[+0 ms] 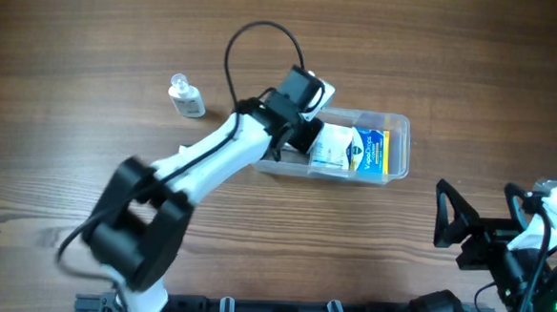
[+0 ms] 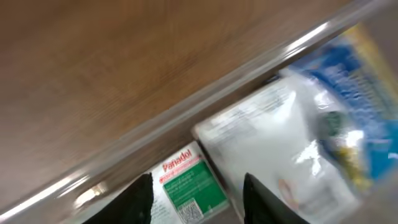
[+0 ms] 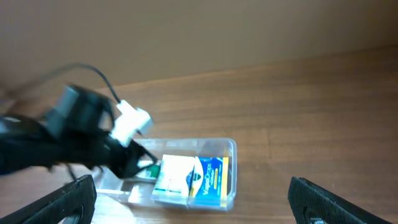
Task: Pack container
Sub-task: 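Carry the Panadol box into the container's left side and release, then move left gripper to the green Zam-Buk tin and grasp it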
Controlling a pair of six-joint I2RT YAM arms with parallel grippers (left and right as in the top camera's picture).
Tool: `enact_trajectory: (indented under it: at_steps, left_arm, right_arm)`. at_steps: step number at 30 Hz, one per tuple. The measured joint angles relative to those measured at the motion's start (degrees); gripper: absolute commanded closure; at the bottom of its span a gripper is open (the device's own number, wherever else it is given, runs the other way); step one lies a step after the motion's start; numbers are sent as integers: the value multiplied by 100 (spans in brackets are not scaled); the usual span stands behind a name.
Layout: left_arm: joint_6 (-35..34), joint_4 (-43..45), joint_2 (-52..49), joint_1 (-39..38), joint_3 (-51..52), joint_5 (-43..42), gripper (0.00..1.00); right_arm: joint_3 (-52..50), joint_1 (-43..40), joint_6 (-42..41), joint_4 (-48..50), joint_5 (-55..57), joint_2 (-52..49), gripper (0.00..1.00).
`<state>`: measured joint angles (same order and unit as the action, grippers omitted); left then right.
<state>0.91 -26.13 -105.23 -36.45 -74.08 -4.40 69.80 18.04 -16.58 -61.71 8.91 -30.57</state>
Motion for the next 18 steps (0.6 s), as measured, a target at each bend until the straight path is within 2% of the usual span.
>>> enact_trajectory:
  at_steps: [3, 7, 8, 10, 11, 14, 18]
  left_arm:
    - [-238, -505, 1038, 13, -17, 267, 50]
    - [-529, -1644, 1735, 210, -17, 841, 45]
    - [-654, -1917, 1880, 310, -17, 1008, 35]
    - [-984, -2511, 2107, 553, -24, 1329, 24]
    - [-1287, -2970, 2184, 717, -24, 1405, 10]
    - [-1698, -3807, 2229, 1259, -4, 1355, 7]
    - [-1967, -3853, 2229, 1858, 356, 977, 2]
  right_arm:
    - [-2, 0, 0, -114, 0, 0, 0]
    - [-2, 0, 0, -219, 0, 0, 0]
    - [-2, 0, 0, -223, 0, 0, 0]
    - [0, 0, 0, -216, 0, 0, 0]
    - [-2, 0, 0, -223, 0, 0, 0]
    - [-2, 0, 0, -221, 0, 0, 0]
    - [-2, 0, 0, -221, 0, 0, 0]
